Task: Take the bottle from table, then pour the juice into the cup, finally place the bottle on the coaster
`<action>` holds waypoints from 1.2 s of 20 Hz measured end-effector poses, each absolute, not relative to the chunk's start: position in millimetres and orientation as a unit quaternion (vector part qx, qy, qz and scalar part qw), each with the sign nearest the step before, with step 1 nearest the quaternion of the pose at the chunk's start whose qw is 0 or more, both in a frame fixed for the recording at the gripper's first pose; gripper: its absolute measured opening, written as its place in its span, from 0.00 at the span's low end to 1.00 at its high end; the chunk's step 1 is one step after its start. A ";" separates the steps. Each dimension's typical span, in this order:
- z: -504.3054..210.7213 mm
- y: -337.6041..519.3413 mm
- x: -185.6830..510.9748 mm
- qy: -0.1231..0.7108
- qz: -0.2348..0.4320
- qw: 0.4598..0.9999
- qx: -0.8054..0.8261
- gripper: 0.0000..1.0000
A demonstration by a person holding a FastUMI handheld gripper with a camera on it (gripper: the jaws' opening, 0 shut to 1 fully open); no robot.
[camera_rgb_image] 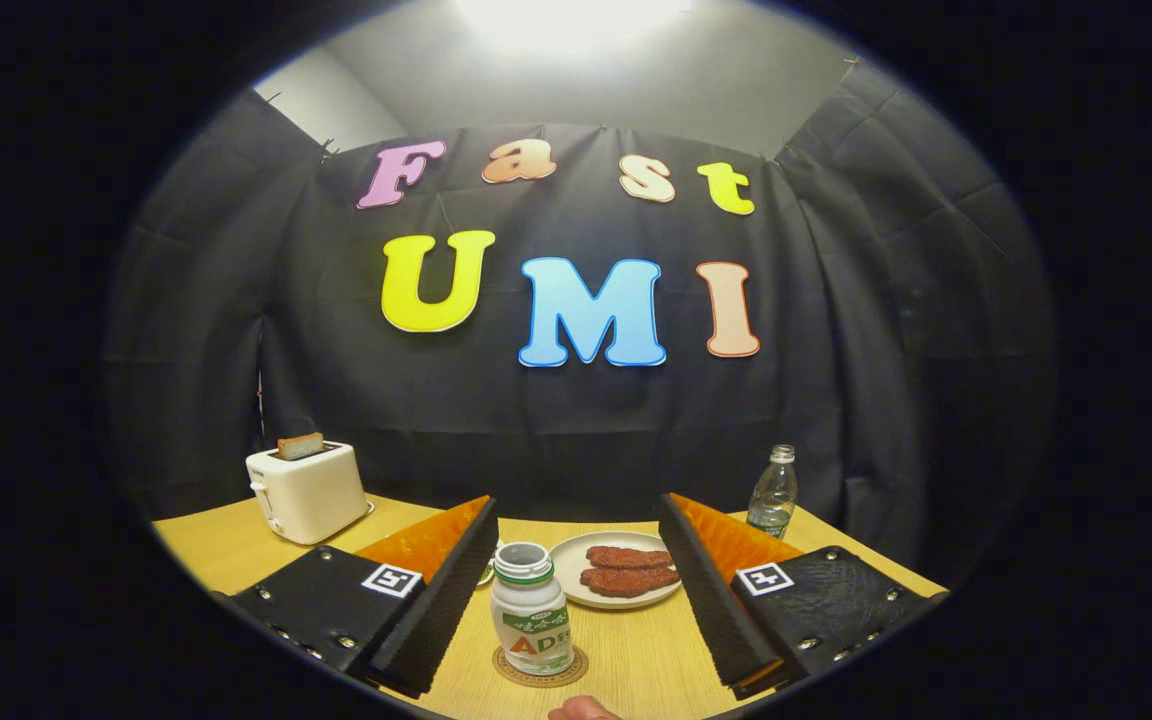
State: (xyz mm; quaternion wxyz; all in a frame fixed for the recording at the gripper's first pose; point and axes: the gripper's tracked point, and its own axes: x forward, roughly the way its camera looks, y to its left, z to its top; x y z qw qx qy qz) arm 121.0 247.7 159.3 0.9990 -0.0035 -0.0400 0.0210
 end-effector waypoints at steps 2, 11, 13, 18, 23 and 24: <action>169.3 244.8 112.6 -0.043 0.021 0.999 -0.003 0.99; 222.6 236.5 73.1 -0.064 0.028 0.998 -0.008 0.98; 225.5 231.6 65.3 -0.064 0.027 0.997 -0.014 0.98; 220.7 216.4 49.5 -0.060 0.026 0.998 -0.017 0.99; 201.5 193.7 42.6 -0.057 0.030 0.998 0.000 0.99; 194.2 191.1 41.2 -0.054 0.035 0.998 0.000 0.98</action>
